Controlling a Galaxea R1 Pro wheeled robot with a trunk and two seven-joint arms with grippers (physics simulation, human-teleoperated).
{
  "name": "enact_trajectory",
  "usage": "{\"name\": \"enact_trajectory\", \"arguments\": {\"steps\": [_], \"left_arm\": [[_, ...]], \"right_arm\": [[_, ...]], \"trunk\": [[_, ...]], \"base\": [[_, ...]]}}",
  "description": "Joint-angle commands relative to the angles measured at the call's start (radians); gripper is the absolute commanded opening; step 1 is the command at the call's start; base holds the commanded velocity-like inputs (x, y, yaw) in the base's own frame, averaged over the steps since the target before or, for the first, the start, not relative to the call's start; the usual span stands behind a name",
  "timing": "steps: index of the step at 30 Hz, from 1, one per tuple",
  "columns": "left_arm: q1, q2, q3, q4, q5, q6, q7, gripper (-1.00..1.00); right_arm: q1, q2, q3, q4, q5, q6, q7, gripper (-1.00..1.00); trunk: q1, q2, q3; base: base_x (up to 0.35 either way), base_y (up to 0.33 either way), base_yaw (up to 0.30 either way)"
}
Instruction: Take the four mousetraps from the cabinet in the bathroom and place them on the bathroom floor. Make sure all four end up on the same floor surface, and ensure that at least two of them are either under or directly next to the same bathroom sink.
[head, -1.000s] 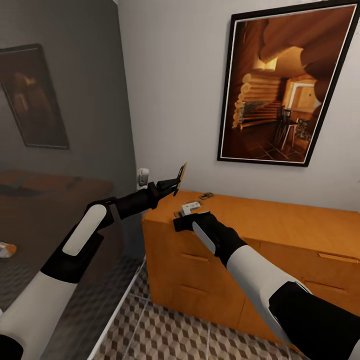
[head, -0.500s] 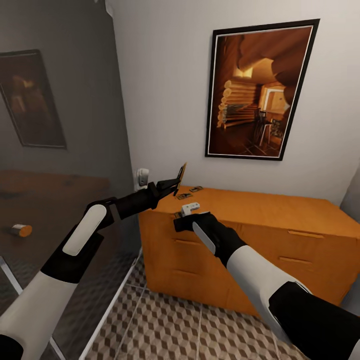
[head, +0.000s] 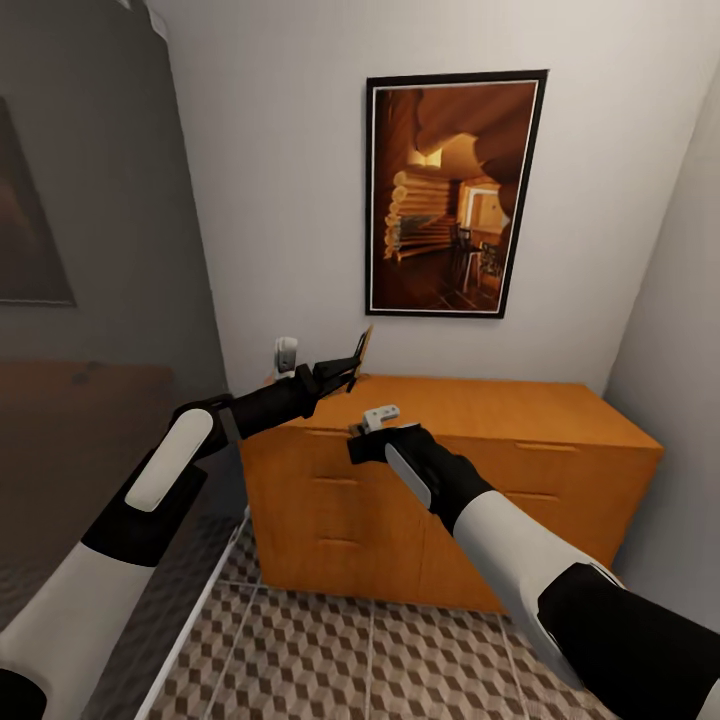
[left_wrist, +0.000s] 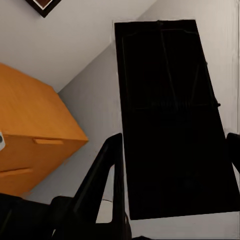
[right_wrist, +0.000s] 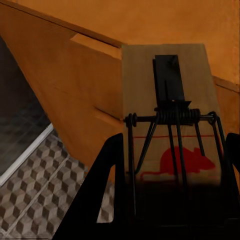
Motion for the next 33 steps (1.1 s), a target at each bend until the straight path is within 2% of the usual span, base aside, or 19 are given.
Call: {"name": "enact_trajectory", "arguments": {"steps": [1,19,26,29,32,33], "left_arm": [[-0.001,0.001,-0.001,0.0,-0.003,0.001,-0.002,-1.0],[-0.001,0.001,-0.001,0.0,-0.003,0.001,-0.002,-1.0],[-0.001,0.001,-0.001,0.001,-0.003,0.0,-0.002,-1.0],[-0.001,-0.001,-0.003,0.001,-0.004,0.001,-0.001,-1.0],[-0.001,-0.001,-0.012,0.0,-0.023,0.003,-0.001,-1.0],[-0.001,-0.001,-0.028,0.0,-0.038,0.006,0.002,-1.0]], "right_arm": [[-0.001,0.0,0.002,0.0,-0.001,0.003,0.002,-1.0],[-0.001,0.0,0.002,0.003,-0.001,0.003,0.001,-1.0],[0.002,0.0,0.002,0.004,-0.001,0.0,0.001,-1.0],[0.027,-0.002,0.002,0.004,0.001,-0.007,0.002,-1.0],[0.048,-0.007,0.005,0.005,0.006,-0.008,0.003,-1.0],[0.061,-0.009,0.007,0.005,0.007,-0.006,0.003,-1.0]], "trunk": [[-0.001,-0.001,0.0],[-0.001,-0.001,0.017],[-0.001,-0.001,0.018],[-0.001,-0.001,0.018],[-0.001,-0.001,0.018],[-0.001,-0.001,0.018]], "base": [[-0.303,0.0,-0.261],[-0.323,0.0,-0.256],[-0.325,0.0,-0.043],[-0.325,0.0,-0.002],[-0.325,0.0,0.0],[-0.325,0.0,0.0]]}}
